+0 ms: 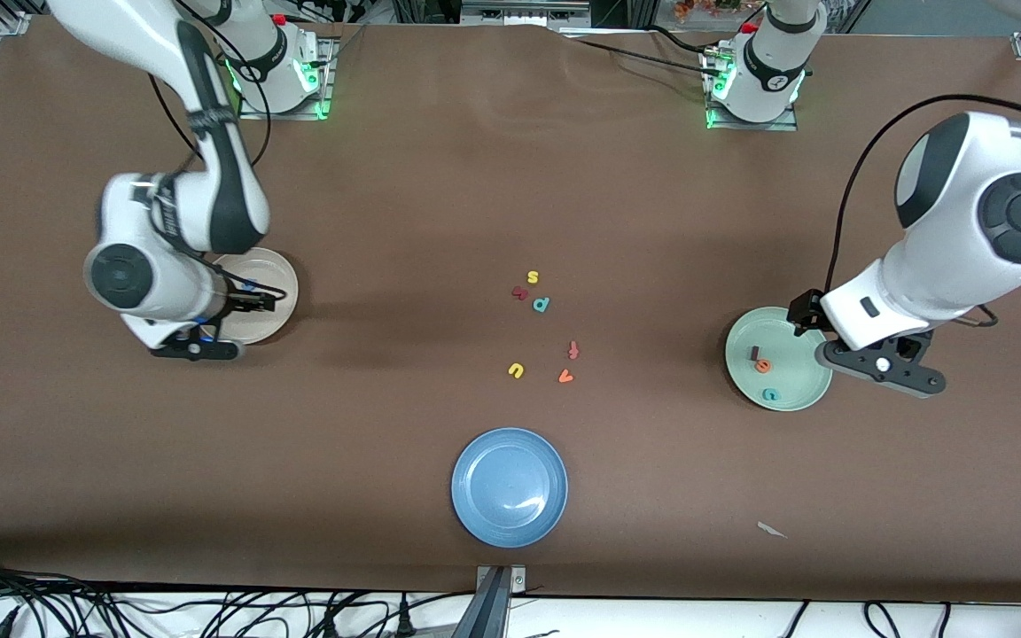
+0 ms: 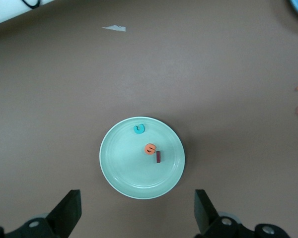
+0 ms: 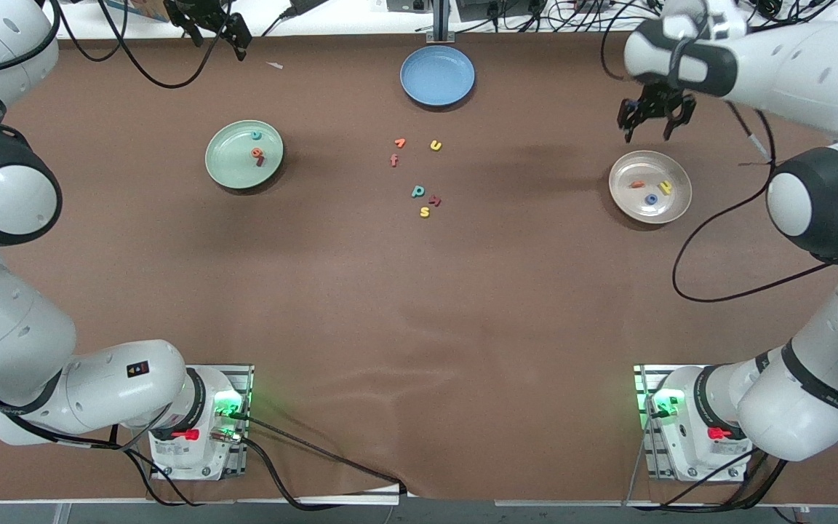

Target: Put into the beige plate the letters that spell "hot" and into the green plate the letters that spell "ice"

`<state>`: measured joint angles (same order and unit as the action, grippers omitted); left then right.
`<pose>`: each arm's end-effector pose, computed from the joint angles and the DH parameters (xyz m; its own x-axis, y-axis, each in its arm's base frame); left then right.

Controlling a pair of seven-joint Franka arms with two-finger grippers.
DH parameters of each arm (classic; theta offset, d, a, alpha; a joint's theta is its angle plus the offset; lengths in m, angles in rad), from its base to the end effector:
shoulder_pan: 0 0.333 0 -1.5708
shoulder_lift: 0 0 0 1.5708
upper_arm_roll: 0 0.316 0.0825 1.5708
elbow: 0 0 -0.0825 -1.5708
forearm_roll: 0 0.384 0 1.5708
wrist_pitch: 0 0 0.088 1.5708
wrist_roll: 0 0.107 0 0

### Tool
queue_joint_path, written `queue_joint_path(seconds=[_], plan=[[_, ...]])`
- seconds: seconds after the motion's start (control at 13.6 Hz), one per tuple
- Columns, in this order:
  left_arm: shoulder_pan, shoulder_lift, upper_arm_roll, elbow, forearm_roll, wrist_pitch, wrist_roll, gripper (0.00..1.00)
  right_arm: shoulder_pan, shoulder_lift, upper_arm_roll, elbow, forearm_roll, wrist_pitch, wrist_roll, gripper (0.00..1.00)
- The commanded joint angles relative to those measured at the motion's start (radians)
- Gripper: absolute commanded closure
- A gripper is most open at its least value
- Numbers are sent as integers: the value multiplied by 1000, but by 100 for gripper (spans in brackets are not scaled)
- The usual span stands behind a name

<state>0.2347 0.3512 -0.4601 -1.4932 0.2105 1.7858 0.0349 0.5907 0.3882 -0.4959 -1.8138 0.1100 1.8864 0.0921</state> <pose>0.6505 -0.0900 0.4847 0.9596 -0.2803 -0.0238 -0.2812 -0.9583 -0.0504 0.6002 0.0842 0.3301 0.9666 -0.0519 -0.2510 -0.0240 -0.9933 0.1127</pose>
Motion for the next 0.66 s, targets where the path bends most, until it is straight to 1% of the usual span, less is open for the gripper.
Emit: queue_joint_path(seconds=[0.0,0.07,0.15,0.22,0.3,0.37,0.44,0.59], plan=[[-160,-116,283,-22,-251,-17,11,0,0,-49,-39,150,16,-232,-20,2],[-217,-145,360,-31,-275,-17,10,0,0,-52,-55,212,14,-315,-20,1],[-253,-168,412,-48,-273,-19,7,0,0,-54,-70,279,11,-401,-22,1],[-255,-198,423,-80,-267,-19,3,0,-3,-54,-85,350,11,-473,-22,1],[-253,-230,425,-123,-237,-19,5,0,-3,-52,-90,411,5,-515,-11,1],[-250,-256,423,-148,-191,-19,3,0,-3,-52,-93,453,2,-526,-20,1],[-245,-277,422,-160,-147,-19,3,0,-3,-54,-98,474,2,-532,-29,0],[-216,-276,410,-150,-142,-28,7,0,-5,-61,-110,478,2,-532,-23,0]])
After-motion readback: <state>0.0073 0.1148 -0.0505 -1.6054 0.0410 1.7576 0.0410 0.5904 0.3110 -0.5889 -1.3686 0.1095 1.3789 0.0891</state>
